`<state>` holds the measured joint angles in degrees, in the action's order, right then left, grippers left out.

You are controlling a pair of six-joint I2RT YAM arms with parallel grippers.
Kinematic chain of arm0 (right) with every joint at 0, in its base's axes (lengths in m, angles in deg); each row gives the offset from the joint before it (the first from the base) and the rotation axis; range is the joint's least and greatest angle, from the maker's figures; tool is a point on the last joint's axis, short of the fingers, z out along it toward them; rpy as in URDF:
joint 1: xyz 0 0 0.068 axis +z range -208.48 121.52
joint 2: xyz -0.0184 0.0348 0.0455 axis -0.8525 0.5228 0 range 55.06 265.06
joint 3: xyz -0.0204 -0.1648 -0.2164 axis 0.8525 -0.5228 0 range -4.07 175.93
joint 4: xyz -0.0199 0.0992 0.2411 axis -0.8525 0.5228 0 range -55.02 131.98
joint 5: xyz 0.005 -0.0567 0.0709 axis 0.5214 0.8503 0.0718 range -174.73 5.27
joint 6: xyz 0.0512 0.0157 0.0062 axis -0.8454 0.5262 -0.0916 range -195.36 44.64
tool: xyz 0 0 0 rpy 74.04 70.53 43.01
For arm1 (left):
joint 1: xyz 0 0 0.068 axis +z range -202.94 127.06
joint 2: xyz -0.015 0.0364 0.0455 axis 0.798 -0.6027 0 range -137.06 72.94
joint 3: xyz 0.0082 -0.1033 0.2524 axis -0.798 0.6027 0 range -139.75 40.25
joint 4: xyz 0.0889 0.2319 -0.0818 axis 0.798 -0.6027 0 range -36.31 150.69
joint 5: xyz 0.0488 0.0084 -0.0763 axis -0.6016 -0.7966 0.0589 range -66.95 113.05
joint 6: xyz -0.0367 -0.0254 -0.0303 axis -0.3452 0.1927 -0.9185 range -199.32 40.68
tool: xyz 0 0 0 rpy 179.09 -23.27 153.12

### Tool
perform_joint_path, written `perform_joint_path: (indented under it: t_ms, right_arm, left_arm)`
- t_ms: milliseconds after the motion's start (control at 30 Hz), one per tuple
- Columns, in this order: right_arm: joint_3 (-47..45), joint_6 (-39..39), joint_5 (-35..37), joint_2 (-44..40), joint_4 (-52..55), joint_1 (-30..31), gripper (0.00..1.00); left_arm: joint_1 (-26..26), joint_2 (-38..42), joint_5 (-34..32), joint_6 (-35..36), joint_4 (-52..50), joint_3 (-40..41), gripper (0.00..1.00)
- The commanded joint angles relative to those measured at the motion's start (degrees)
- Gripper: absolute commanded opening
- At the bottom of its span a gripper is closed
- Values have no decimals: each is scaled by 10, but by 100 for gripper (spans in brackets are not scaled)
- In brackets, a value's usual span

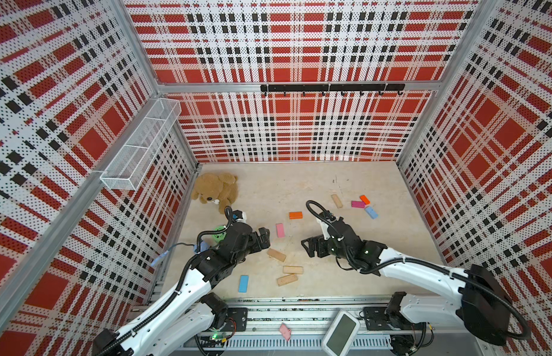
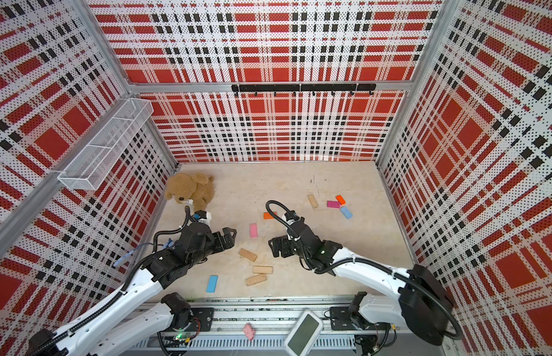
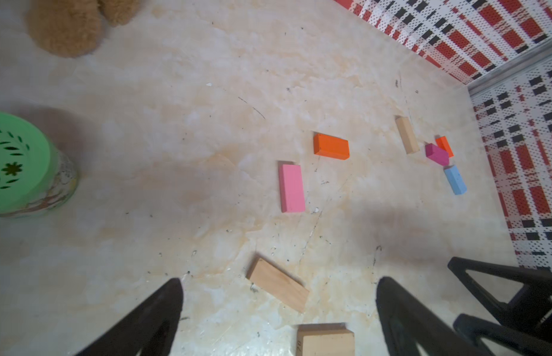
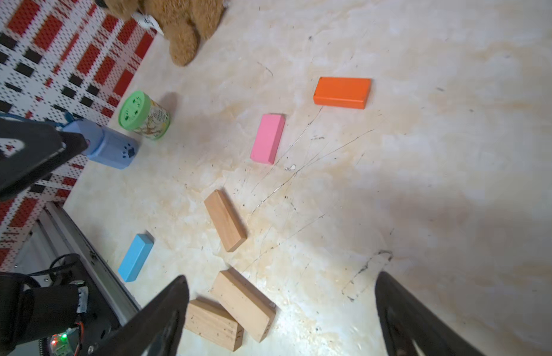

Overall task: Assemble the letter p with building blocks
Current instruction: Pick up the building block from the center of the board.

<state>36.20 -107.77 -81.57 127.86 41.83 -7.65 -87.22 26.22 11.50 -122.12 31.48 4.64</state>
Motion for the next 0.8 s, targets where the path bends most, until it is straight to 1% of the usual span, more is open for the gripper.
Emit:
perform_joint_path:
  t_ms: [0,67,133,267,433,567,700,767]
  right_arm:
    - [51,-25,11,59,-17,10,89]
    - [86,-24,25,103,-4,28,86]
    - [119,-20,45,144,9,43,85]
    - [199,-13,51,225,40,46,77]
    - [271,-1,63,301,61,47,75]
    - [338,9,69,365,82,49,73]
    - [365,12,71,402,83,49,72]
    - [367,13,80,411,77,49,69]
  left_arm:
    - [11,-13,-12,1,2,7,99]
    - [18,-25,0,3,-1,3,99]
    - [18,-29,-14,2,-10,0,99]
    - [26,-25,-58,-23,-37,1,99]
    - [41,-14,-85,-37,-54,5,99]
    - [44,-3,-87,-38,-54,8,99]
    - [47,0,-89,-38,-52,11,99]
    - [49,-3,-86,-38,-51,11,99]
